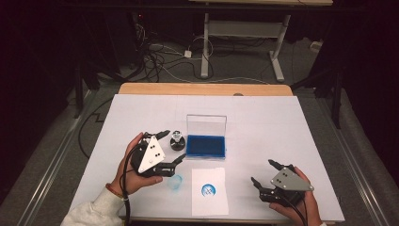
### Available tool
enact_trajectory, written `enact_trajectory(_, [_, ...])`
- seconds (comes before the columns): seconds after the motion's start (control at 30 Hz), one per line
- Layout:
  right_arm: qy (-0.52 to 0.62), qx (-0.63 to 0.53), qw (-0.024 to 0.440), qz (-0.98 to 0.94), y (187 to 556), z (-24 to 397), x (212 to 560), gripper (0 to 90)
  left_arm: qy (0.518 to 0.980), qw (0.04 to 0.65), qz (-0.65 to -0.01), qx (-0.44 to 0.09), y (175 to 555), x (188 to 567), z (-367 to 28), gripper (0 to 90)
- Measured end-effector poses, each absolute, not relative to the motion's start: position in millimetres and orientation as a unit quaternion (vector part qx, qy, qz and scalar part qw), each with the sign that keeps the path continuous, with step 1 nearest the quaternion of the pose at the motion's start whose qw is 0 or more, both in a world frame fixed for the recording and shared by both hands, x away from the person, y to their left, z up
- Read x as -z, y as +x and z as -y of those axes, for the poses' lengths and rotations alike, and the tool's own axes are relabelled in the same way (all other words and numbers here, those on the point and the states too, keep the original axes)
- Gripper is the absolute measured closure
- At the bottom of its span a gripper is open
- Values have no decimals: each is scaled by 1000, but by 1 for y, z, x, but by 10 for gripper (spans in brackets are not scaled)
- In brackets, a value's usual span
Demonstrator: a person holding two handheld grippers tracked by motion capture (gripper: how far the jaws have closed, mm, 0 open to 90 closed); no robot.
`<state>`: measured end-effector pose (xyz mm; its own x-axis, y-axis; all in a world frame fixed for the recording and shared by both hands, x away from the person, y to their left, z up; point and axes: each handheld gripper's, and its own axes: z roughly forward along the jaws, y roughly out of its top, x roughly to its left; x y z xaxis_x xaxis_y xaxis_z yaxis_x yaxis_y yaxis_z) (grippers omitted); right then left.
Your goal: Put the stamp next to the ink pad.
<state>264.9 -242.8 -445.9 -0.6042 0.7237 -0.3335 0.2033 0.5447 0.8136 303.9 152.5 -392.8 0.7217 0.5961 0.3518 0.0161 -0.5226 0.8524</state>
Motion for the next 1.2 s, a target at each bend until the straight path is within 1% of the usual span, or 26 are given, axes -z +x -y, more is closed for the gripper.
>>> enact_trajectory(0.27, [283,-382,343,-810,263,241,445,220,809,444,-183,-339,295,402,-162,176])
enact_trajectory(0.5, [280,-381,345,-811,262,239,444,219,808,430,-201,-349,288,412,-168,177])
enact_trajectory(1.03, [279,-383,347,-809,260,239,444,218,815,415,-222,-338,277,441,-186,176])
enact_trajectory(1.2, [281,-384,348,-807,261,240,444,218,826,397,-220,-335,274,452,-191,176])
